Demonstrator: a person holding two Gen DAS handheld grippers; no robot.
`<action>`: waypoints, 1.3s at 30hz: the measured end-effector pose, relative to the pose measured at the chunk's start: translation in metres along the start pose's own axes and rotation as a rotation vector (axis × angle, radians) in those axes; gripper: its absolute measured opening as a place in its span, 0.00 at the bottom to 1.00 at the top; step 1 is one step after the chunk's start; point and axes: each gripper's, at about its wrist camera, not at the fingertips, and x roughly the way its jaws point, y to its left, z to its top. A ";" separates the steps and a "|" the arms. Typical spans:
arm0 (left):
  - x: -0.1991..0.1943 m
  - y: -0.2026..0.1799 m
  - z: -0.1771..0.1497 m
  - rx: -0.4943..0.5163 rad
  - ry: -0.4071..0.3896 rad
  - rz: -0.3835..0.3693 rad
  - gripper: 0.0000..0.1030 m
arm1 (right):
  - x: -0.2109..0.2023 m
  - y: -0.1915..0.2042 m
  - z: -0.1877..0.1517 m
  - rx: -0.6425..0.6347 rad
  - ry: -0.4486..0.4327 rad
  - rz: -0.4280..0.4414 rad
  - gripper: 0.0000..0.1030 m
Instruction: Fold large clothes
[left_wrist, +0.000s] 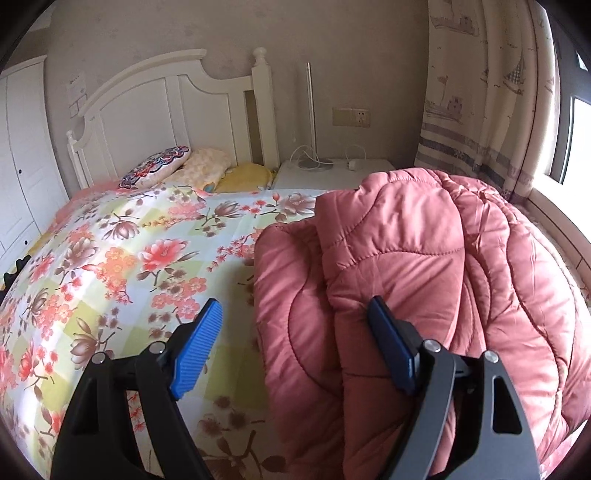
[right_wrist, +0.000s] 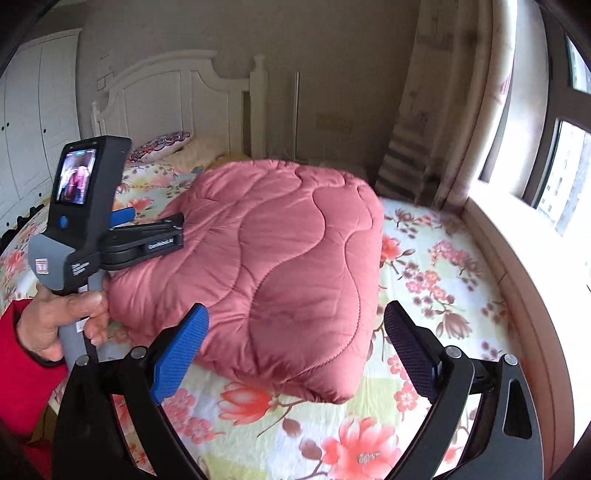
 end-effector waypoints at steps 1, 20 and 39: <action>-0.002 0.000 0.000 -0.001 -0.003 0.003 0.78 | -0.002 0.001 0.000 -0.005 0.000 -0.008 0.90; 0.025 0.017 -0.021 -0.040 0.131 0.034 0.80 | 0.093 -0.008 -0.009 -0.023 0.242 -0.075 0.92; 0.025 0.020 -0.023 -0.058 0.146 0.039 0.80 | -0.003 -0.014 0.059 -0.127 0.031 0.152 0.87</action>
